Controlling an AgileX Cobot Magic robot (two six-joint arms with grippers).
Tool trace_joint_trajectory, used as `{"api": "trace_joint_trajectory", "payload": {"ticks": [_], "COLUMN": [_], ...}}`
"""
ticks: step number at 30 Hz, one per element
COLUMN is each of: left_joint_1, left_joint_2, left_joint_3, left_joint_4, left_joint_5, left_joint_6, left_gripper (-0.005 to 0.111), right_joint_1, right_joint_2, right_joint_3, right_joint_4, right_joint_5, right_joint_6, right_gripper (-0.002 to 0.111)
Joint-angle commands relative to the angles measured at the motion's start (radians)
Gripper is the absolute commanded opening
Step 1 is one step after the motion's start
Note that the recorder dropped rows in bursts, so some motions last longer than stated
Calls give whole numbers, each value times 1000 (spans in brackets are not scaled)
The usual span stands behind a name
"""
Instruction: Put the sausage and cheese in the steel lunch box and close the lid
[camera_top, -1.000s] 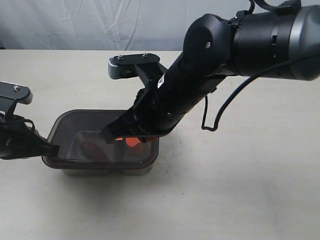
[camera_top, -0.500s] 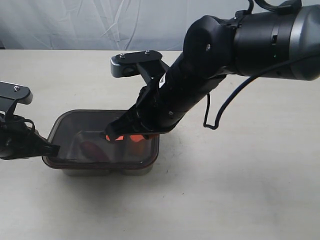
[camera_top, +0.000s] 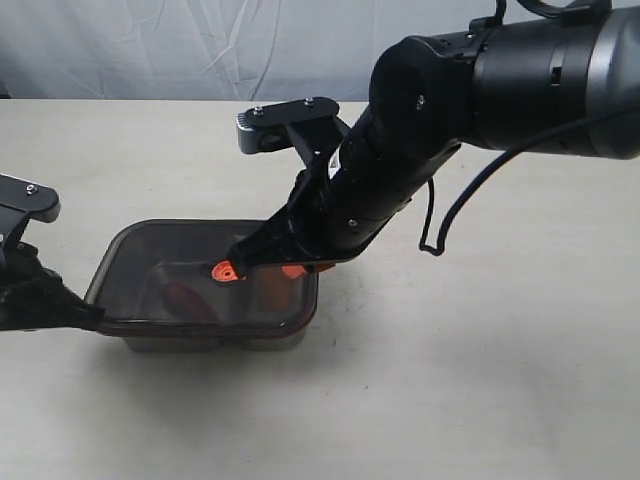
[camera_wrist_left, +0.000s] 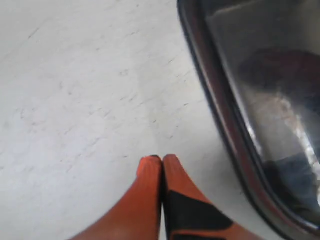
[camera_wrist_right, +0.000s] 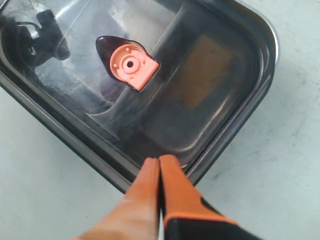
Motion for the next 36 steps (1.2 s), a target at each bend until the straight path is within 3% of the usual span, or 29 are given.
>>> {"api": "trace_joint_trajectory", "payload": {"ticks": [1, 4, 6, 9, 10, 20, 26, 36], "left_joint_1": [-4, -4, -10, -65, -79, -84, -84, -84], "left_joint_2": [-63, -177, -266, -282, -258, -25, -15, -35], "left_joint_3": [-5, -27, -29, -29, -29, -29, -29, -31], "left_joint_4": [271, 252, 109, -233, -275, -356, -467, -468], "left_joint_5": [61, 102, 102, 140, 142, 144, 143, 144], "left_joint_6": [-317, -358, -273, 113, 184, 221, 361, 365], "left_gripper": [0, 0, 0, 0, 0, 0, 0, 0], "right_joint_1": [3, 3, 3, 3, 3, 3, 3, 3], "right_joint_2": [-11, -11, -11, 17, 29, 140, 151, 134], "right_joint_3": [2, 2, 2, 2, 2, 2, 2, 2], "right_joint_4": [-10, 2, 4, 39, 47, 48, 39, 31], "right_joint_5": [5, 8, 4, -13, -14, -44, -56, -80], "right_joint_6": [-1, -7, -12, -55, -59, -59, -59, -59], "right_gripper": [-1, -1, -1, -1, -1, -1, -1, -1]}}
